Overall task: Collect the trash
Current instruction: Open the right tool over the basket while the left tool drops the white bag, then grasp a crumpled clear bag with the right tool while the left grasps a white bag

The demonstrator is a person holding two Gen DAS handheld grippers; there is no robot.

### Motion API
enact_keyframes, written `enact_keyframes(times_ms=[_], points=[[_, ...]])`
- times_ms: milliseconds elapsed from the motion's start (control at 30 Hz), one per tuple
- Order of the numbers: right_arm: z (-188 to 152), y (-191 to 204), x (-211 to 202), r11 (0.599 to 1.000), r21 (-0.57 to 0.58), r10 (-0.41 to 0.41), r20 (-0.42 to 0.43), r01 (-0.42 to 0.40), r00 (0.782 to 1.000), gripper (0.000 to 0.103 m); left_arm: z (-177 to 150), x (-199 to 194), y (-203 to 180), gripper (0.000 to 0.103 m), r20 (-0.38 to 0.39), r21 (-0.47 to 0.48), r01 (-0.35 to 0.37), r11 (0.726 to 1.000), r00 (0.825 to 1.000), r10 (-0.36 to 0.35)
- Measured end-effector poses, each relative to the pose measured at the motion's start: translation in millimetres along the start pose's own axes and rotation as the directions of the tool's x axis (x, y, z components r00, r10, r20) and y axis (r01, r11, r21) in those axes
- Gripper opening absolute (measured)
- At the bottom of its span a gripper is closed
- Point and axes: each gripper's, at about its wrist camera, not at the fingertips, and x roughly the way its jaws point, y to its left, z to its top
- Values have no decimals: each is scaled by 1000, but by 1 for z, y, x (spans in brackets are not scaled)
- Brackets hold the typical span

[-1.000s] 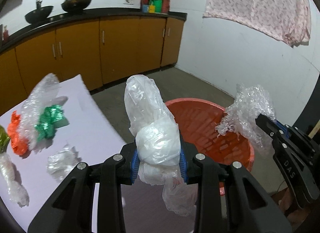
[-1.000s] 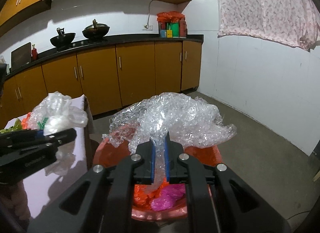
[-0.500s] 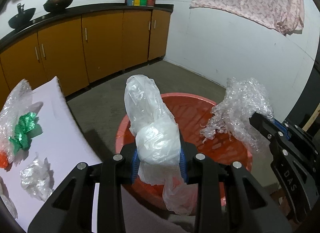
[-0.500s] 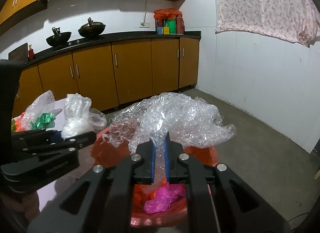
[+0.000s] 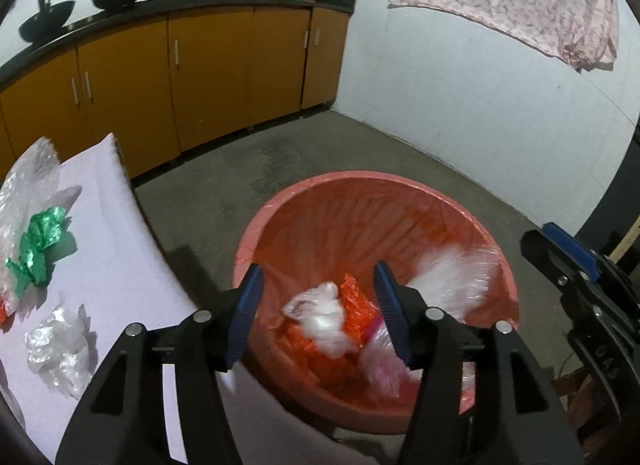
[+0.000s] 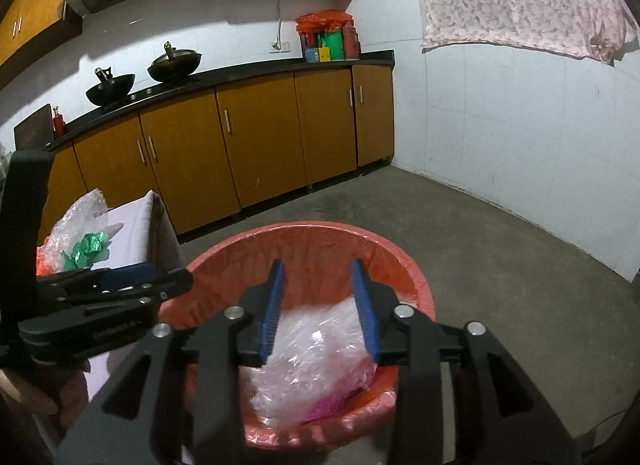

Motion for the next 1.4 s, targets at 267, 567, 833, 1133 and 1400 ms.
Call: enact_keyframes(times_ms=[267,567,833,1133,1400], points=[[-4,5,-13,1000,-9,-12,21,12,1000,62,-11,-30,22,73,48,-47,-78,996,996,80],[-8,37,-25,998,-24,51,27,-51,998,85,-44,-90,78,83,100,-142,-291,946,947,306],[-7,107,-27,977,-83,194,-12,-195,981,89,-85,-134,174,87,30,-289,-526,800,830,557],[-16,176,-23,951,-149,264,-70,-272,962,92,-97,-118,245,87,-118,-372,-576,728,807,578],[-16,205,-13,940,-171,281,-99,-294,955,92,-104,-102,274,72,-186,-419,-551,722,830,526]])
